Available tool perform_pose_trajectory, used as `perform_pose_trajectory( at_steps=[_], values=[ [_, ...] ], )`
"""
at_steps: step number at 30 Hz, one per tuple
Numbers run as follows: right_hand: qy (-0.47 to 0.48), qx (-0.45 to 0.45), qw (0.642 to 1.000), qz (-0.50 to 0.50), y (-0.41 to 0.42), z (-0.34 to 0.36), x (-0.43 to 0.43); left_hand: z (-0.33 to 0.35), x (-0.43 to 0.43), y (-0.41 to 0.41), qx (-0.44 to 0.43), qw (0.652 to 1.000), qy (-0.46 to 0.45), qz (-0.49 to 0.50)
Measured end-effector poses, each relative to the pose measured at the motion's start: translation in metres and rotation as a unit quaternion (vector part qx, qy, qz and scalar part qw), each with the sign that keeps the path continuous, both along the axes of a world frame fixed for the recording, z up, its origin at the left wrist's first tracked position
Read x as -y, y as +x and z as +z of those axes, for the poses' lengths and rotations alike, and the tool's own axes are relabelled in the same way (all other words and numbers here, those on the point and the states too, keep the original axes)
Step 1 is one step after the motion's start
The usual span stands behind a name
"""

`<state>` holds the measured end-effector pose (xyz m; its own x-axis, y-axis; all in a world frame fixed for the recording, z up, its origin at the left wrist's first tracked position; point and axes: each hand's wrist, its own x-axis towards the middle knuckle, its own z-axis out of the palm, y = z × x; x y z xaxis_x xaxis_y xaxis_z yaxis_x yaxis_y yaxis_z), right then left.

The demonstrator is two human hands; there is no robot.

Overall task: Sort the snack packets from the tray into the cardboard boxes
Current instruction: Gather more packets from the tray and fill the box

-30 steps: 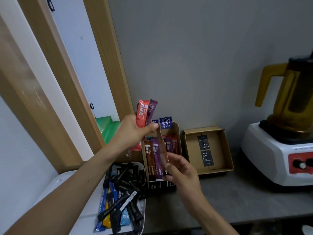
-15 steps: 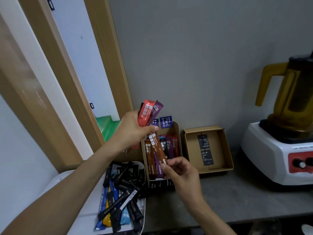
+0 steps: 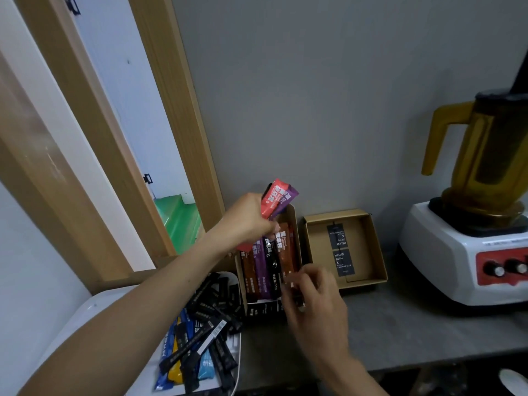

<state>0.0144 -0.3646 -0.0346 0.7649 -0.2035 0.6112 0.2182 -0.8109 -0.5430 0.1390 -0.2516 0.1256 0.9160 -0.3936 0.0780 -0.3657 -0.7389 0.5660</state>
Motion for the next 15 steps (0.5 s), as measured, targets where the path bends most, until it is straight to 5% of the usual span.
perform_pose_trajectory(
  at_steps=[4,15],
  values=[
    [-0.124,-0.072,0.986,0.080,0.001,0.001,-0.009,-0.017,0.018,0.012,-0.005,0.998,0.066,0.014],
    [-0.245,-0.242,0.938,-0.044,0.030,0.034,-0.036,-0.040,0.029,0.026,0.026,0.997,0.041,0.059]
  ],
)
